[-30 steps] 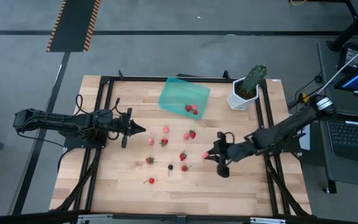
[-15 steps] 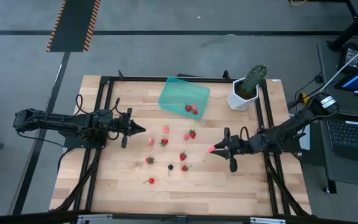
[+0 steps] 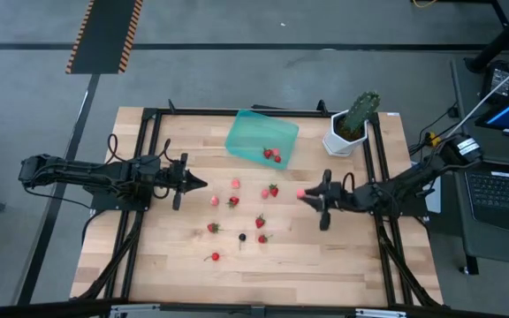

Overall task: Pick and placing Produce into tupperware
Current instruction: Put the pink peach into the light blue bin, then put the red strawberry into the light blue bin

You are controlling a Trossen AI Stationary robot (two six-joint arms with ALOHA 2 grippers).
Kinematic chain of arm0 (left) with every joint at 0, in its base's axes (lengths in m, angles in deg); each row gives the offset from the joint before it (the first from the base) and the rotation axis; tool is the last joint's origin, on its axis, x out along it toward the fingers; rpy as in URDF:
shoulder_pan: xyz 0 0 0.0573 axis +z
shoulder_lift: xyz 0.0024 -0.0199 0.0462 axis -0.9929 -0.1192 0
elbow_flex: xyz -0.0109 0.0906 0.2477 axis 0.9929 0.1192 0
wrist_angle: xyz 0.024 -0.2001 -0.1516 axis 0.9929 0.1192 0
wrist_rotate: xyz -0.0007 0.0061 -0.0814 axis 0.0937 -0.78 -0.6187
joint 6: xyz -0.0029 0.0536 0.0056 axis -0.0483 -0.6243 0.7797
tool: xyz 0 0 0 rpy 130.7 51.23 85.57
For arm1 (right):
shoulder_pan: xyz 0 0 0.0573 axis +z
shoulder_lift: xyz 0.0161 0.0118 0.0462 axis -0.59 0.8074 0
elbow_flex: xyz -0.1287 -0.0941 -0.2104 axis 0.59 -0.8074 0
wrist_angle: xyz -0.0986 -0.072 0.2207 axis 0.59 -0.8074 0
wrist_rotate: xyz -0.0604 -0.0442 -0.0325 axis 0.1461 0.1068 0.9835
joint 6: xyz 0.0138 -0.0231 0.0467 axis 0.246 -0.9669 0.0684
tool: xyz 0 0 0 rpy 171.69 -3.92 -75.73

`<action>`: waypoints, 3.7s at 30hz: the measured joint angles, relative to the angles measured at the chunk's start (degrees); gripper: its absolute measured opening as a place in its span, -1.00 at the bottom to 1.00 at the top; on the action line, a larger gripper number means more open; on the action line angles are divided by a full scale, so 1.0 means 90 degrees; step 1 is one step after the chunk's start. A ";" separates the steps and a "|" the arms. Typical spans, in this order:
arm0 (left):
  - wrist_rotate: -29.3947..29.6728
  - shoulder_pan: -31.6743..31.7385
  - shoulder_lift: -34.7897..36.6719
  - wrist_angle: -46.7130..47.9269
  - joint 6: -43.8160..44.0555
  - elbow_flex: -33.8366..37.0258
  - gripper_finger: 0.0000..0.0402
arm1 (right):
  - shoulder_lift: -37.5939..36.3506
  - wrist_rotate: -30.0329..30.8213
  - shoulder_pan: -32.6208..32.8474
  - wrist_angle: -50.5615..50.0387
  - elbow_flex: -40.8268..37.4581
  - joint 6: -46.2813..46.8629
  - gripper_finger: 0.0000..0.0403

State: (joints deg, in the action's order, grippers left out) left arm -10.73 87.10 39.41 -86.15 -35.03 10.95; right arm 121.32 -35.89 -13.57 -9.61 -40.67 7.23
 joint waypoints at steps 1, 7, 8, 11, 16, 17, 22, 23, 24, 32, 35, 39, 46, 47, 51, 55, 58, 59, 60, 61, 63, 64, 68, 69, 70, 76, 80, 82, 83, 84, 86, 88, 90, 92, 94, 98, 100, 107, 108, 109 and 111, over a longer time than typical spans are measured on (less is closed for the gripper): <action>0.0006 0.0000 0.0000 0.0002 0.0000 0.0000 -1.00 | 0.0002 0.0218 -0.0073 -0.0066 -0.0002 0.0056 -0.69; 0.0021 0.0000 0.0000 -0.0001 -0.0002 0.0000 -1.00 | 0.0225 0.1042 -0.0517 -0.0123 0.0029 0.0183 -0.69; 0.0026 0.0000 0.0000 0.0002 -0.0002 0.0000 -1.00 | 0.0315 0.1174 -0.0586 -0.0123 0.0066 0.0164 -0.69; 0.0033 0.0000 0.0000 0.0002 -0.0002 0.0000 -1.00 | 0.0604 0.1289 -0.0802 -0.0118 0.0202 0.0063 -0.69; 0.0033 0.0000 0.0000 0.0004 -0.0002 0.0000 -1.00 | 0.1024 0.1292 -0.1073 -0.0122 0.0437 -0.0148 -0.69; 0.0033 0.0000 0.0000 0.0004 -0.0002 0.0000 -1.00 | 0.1062 0.1291 -0.1116 -0.0119 0.0477 -0.0158 -0.69; 0.0033 0.0000 0.0000 0.0015 -0.0002 0.0000 -1.00 | 0.1107 0.1234 -0.1308 -0.0119 0.0649 -0.0313 -0.69; 0.0033 0.0000 0.0000 0.0019 -0.0002 0.0000 -1.00 | 0.1107 0.1229 -0.1365 -0.0121 0.0685 -0.0345 -0.69; 0.0033 0.0000 0.0000 0.0020 -0.0002 0.0000 -1.00 | 0.1107 0.1218 -0.1439 -0.0119 0.0721 -0.0371 -0.69; 0.0033 0.0000 0.0000 0.0021 -0.0005 0.0000 -1.00 | 0.1110 -0.0392 -0.2741 -0.1210 0.1191 -0.0151 -0.69; 0.0033 0.0000 0.0000 0.0021 -0.0002 0.0000 -1.00 | 0.1107 -0.0958 -0.3275 -0.1451 0.1378 -0.0141 -0.69; 0.0032 0.0000 0.0000 0.0019 -0.0004 0.0000 -1.00 | 0.1140 -0.1701 -0.3943 -0.2135 0.1667 0.0023 -0.69; 0.0031 0.0000 0.0000 0.0019 -0.0005 0.0000 -1.00 | 0.1527 -0.2105 -0.4532 -0.2400 0.2190 -0.0293 -0.69; 0.0031 0.0000 0.0000 0.0023 -0.0005 0.0000 -1.00 | 0.1626 -0.2273 -0.4618 -0.2515 0.2307 -0.0275 -0.69; 0.0029 0.0002 0.0000 0.0026 -0.0003 0.0002 -1.00 | 0.2014 -0.2808 -0.4993 -0.3671 0.2920 -0.0151 -0.70; 0.0030 0.0002 0.0000 0.0035 -0.0002 0.0001 -1.00 | 0.2333 -0.3573 -0.5298 -0.4857 0.3744 -0.0248 -0.70; 0.0028 0.0002 0.0000 0.0050 -0.0002 0.0000 -1.00 | 0.2507 -0.3854 -0.5458 -0.5952 0.4415 -0.0480 -0.70; 0.0028 0.0002 0.0000 0.0050 -0.0002 0.0000 -1.00 | 0.2569 -0.3889 -0.5505 -0.6355 0.4653 -0.0515 -0.70; 0.0028 0.0003 0.0000 0.0050 -0.0002 0.0002 -1.00 | 0.2629 -0.3909 -0.5551 -0.6765 0.4880 -0.0558 -0.70; 0.0028 0.0005 0.0000 0.0050 -0.0005 0.0001 -1.00 | 0.2703 -0.3923 -0.5588 -0.7140 0.5095 -0.0621 -0.70; 0.0028 0.0005 0.0000 0.0055 -0.0003 0.0000 -1.00 | 0.2913 -0.4088 -0.5652 -0.7785 0.5499 -0.0674 -0.70; 0.0028 0.0005 0.0000 0.0053 -0.0002 0.0000 -1.00 | 0.3032 -0.4180 -0.5672 -0.8026 0.5665 -0.0690 -0.70; 0.0028 0.0005 0.0000 0.0055 -0.0002 0.0000 -1.00 | 0.3579 -0.4290 -0.5697 -0.8578 0.6185 -0.0992 -0.71; 0.0028 0.0005 0.0000 0.0055 -0.0002 0.0001 -1.00 | 0.3702 -0.4298 -0.5697 -0.8590 0.6276 -0.1030 -0.71; 0.0027 0.0005 0.0000 0.0055 -0.0002 0.0000 -1.00 | 0.3809 -0.4296 -0.5702 -0.8590 0.6348 -0.1072 -0.71; 0.0026 0.0005 0.0000 0.0057 -0.0002 0.0000 -1.00 | 0.4270 -0.4390 -0.5737 -0.9044 0.6686 -0.1171 -0.71; 0.0026 0.0005 0.0000 0.0067 -0.0002 0.0000 -1.00 | 0.4369 -0.4391 -0.5787 -0.9327 0.6759 -0.1166 -0.71; 0.0026 0.0005 0.0000 0.0070 -0.0002 0.0000 -1.00 | 0.4369 -0.4387 -0.5792 -0.9338 0.6761 -0.1163 -0.71; 0.0026 0.0005 0.0000 0.0070 -0.0002 0.0000 -1.00 | 0.4369 -0.4385 -0.5795 -0.9331 0.6761 -0.1163 -0.71; 0.0026 0.0005 0.0000 0.0070 -0.0002 0.0000 -1.00 | 0.4369 -0.4385 -0.5795 -0.9331 0.6761 -0.1163 -0.71; 0.0026 0.0005 0.0000 0.0070 -0.0002 0.0000 -1.00 | 0.4369 -0.4360 -0.5808 -0.9324 0.6761 -0.1167 -0.71; 0.0026 0.0005 0.0000 0.0072 -0.0002 0.0000 -1.00 | 0.4369 -0.4357 -0.5826 -0.9327 0.6761 -0.1151 -0.71; 0.0026 0.0005 0.0000 0.0070 -0.0002 0.0000 -1.00 | 0.4369 -0.4341 -0.5839 -0.9325 0.6761 -0.1154 -0.71; 0.0026 0.0005 0.0000 0.0070 -0.0002 0.0000 -1.00 | 0.4369 -0.4337 -0.5843 -0.9323 0.6761 -0.1146 -0.71; 0.0026 0.0005 0.0000 0.0070 -0.0002 0.0000 -1.00 | 0.4369 -0.4334 -0.5841 -0.9318 0.6761 -0.1146 -0.60; 0.0026 0.0005 0.0000 0.0072 -0.0002 0.0000 -1.00 | 0.4369 -0.4338 -0.5837 -0.9319 0.6761 -0.0970 -0.26; 0.0026 0.0005 0.0000 0.0074 -0.0002 0.0000 -1.00 | 0.4369 -0.4336 -0.5838 -0.9318 0.6761 -0.0912 -0.17; 0.0026 0.0005 0.0000 0.0077 -0.0002 0.0000 -1.00 | 0.4369 -0.4329 -0.5838 -0.9314 0.6761 -0.0880 -0.18; 0.0026 0.0005 0.0000 0.0077 0.0000 0.0002 -1.00 | 0.4369 -0.4327 -0.5838 -0.9310 0.6761 -0.0838 -0.20; 0.0026 0.0005 0.0000 0.0077 0.0000 0.0000 -1.00 | 0.4369 -0.4326 -0.5838 -0.9306 0.6761 -0.0818 -0.21; 0.0026 0.0005 0.0000 0.0077 -0.0001 0.0000 -1.00 | 0.4369 -0.4327 -0.5838 -0.9308 0.6761 -0.0815 -0.23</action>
State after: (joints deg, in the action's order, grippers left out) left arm -10.50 87.14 39.41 -85.45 -35.04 10.95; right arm 160.64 -74.83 -66.12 -93.38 20.18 -0.10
